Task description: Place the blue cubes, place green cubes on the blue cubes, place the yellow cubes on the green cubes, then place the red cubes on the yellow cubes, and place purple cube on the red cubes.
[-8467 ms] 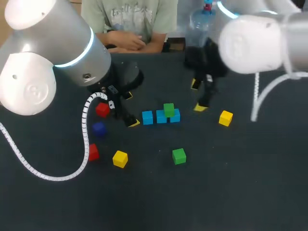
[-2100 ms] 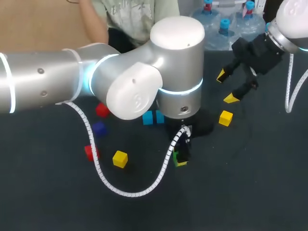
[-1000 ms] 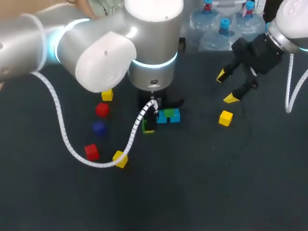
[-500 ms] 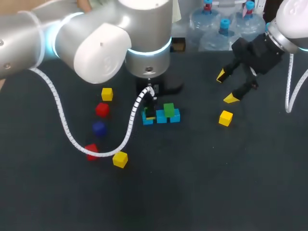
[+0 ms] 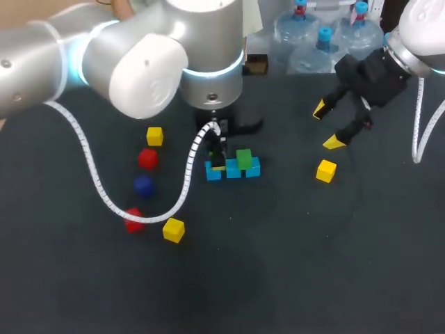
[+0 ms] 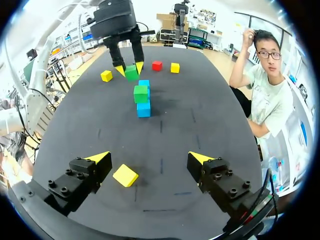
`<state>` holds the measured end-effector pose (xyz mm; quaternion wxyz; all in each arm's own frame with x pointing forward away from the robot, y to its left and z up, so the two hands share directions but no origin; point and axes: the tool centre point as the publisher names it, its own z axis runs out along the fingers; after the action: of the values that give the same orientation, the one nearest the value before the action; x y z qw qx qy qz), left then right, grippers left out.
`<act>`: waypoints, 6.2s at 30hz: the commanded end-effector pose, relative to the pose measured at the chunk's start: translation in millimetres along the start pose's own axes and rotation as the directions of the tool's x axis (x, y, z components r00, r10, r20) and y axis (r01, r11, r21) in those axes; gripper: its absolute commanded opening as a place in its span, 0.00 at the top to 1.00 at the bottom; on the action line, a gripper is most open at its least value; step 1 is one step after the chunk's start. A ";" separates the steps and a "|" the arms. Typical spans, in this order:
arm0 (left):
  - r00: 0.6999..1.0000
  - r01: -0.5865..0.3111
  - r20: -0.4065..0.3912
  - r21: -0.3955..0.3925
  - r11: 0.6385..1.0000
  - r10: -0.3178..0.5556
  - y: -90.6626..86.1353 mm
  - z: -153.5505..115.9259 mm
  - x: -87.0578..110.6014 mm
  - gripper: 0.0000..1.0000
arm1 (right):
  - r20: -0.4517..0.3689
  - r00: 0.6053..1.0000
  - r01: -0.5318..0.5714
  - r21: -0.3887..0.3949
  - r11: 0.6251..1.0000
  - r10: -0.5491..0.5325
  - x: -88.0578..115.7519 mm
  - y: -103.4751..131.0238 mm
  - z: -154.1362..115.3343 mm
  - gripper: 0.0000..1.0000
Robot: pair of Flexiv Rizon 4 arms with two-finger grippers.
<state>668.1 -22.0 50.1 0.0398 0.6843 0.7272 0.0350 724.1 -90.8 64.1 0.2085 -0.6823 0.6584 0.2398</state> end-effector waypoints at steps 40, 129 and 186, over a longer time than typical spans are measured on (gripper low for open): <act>0.999 0.043 -0.017 0.050 0.998 -0.042 7.2 19.6 -4.7 1.00 | 0.001 1.000 0.000 0.003 1.000 0.000 0.0 1.2 -0.2 0.00; 0.999 0.039 0.006 0.056 0.998 -0.039 16.1 24.2 -7.9 1.00 | 0.001 1.000 0.000 0.003 1.000 0.000 0.0 1.2 -0.2 0.00; 0.999 0.043 -0.009 0.054 0.998 -0.043 20.6 26.8 -6.6 1.00 | 0.001 1.000 0.000 0.003 1.000 0.000 0.0 1.2 -0.2 0.00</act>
<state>689.8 -27.1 25.3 0.0214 0.6687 0.7430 0.0174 724.1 -90.8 64.1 0.2085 -0.6823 0.6584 0.2398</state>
